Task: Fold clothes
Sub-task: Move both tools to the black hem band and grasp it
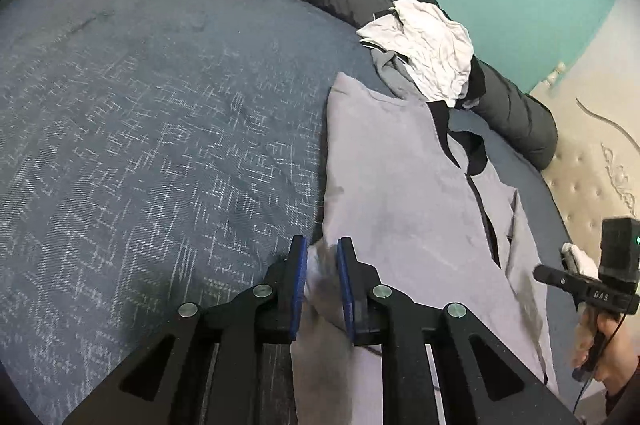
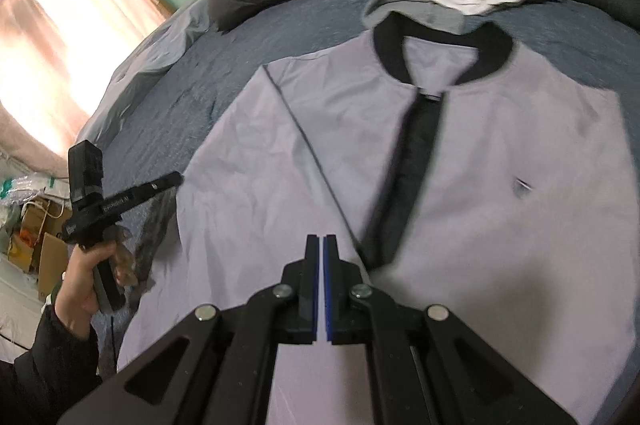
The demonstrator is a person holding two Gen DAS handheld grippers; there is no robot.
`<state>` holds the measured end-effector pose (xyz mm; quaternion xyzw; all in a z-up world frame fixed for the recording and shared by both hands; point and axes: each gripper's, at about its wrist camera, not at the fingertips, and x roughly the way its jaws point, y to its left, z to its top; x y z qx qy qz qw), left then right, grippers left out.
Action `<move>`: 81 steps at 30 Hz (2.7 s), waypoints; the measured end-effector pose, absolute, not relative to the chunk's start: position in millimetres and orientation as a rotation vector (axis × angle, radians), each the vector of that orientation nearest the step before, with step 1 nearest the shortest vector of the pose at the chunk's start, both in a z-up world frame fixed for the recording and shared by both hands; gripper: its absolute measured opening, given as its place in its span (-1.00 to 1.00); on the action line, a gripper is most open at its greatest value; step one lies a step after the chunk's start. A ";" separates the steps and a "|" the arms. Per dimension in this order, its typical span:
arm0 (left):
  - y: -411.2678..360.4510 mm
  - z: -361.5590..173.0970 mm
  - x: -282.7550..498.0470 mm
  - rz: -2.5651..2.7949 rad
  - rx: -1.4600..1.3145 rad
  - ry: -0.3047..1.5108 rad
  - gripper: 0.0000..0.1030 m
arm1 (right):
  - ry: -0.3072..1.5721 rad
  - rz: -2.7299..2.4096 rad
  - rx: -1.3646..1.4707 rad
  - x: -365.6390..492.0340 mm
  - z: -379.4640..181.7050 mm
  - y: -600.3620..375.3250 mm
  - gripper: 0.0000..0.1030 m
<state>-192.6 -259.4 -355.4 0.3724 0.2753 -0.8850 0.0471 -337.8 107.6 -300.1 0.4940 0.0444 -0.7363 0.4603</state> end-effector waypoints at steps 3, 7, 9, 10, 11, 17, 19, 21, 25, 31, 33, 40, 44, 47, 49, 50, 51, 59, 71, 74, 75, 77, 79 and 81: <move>-254.0 -348.2 -184.5 -2.701 1.138 0.826 -0.57 | 0.082 -1.847 1.240 -330.1 -296.3 147.7 -0.97; -244.5 -340.7 -166.3 -2.693 1.165 0.841 -0.46 | 0.034 -1.897 1.272 -318.4 -294.9 200.6 -0.97; -238.0 -334.8 -155.6 -2.690 1.201 0.818 -0.46 | 0.016 -1.911 1.297 -310.0 -295.4 226.9 -0.96; -236.2 -332.3 -150.8 -2.688 1.216 0.819 -0.46 | 0.019 -1.920 1.301 -305.4 -294.6 236.7 -0.95; -234.8 -329.9 -145.4 -2.682 1.238 0.821 -0.45 | 0.021 -1.930 1.305 -300.9 -293.8 246.5 -0.95; -223.9 -314.5 -107.4 -2.658 1.367 0.840 -0.41 | -0.022 -1.949 1.343 -268.5 -292.3 303.0 -0.88; -218.9 -310.5 -90.7 -2.649 1.401 0.856 -0.36 | -0.035 -1.937 1.367 -256.6 -292.7 319.0 -0.54; -211.5 -307.8 -71.3 -2.643 1.453 0.856 -0.31 | -0.052 -1.924 1.396 -245.6 -292.9 334.3 -0.28; -198.1 -306.4 -39.5 -2.615 1.539 0.805 -0.30 | -0.043 -1.913 1.453 -223.5 -295.7 358.8 -0.11; -180.4 -309.9 4.3 -2.578 1.648 0.831 -0.26 | -0.037 -1.872 1.542 -192.4 -308.0 388.4 0.11; -170.8 -312.9 14.0 -2.571 1.693 0.810 -0.22 | -0.029 -1.874 1.548 -181.3 -310.2 396.4 0.11; -151.0 -324.7 36.1 -2.535 1.795 0.838 -0.17 | -0.062 -1.874 1.591 -162.8 -318.3 414.7 0.15; -144.9 -335.5 42.5 -2.504 1.830 0.878 -0.16 | -0.082 -1.856 1.632 -153.8 -325.5 421.3 0.19; -143.0 -342.8 47.0 -2.486 1.844 0.898 -0.16 | -0.106 -1.850 1.642 -149.3 -329.4 424.6 0.19; -141.9 -348.0 48.1 -2.472 1.861 0.907 -0.16 | -0.128 -1.840 1.646 -147.8 -332.8 426.0 0.19; -141.4 -350.6 49.2 -2.465 1.867 0.913 -0.16 | -0.134 -1.833 1.652 -147.3 -334.9 426.1 0.19; -140.0 -354.0 50.2 -2.454 1.880 0.920 -0.16 | -0.135 -1.826 1.658 -146.9 -338.2 425.7 0.19; -134.9 -370.5 53.4 -2.426 1.914 0.972 -0.16 | -0.148 -1.800 1.667 -145.2 -351.4 421.7 0.19; -123.3 -376.2 49.3 -2.464 1.918 0.929 -0.26 | -0.098 -1.779 1.655 -145.0 -354.9 410.3 0.18; -123.6 -375.0 49.6 -2.469 1.916 0.923 -0.44 | -0.102 -1.778 1.652 -145.6 -355.0 410.1 -0.04; -123.4 -374.0 49.8 -2.473 1.916 0.920 -0.47 | -0.096 -1.784 1.652 -145.6 -355.4 410.2 -0.12; -122.5 -370.7 50.0 -2.482 1.911 0.899 -0.64 | -0.096 -1.789 1.652 -145.7 -356.3 411.2 -0.18; -120.1 -366.2 49.8 -2.495 1.913 0.867 -0.67 | -0.104 -1.796 1.653 -146.3 -356.6 414.4 -0.40; -117.8 -361.8 49.7 -2.508 1.915 0.835 -0.69 | -0.120 -1.801 1.644 -146.7 -354.7 417.1 -0.48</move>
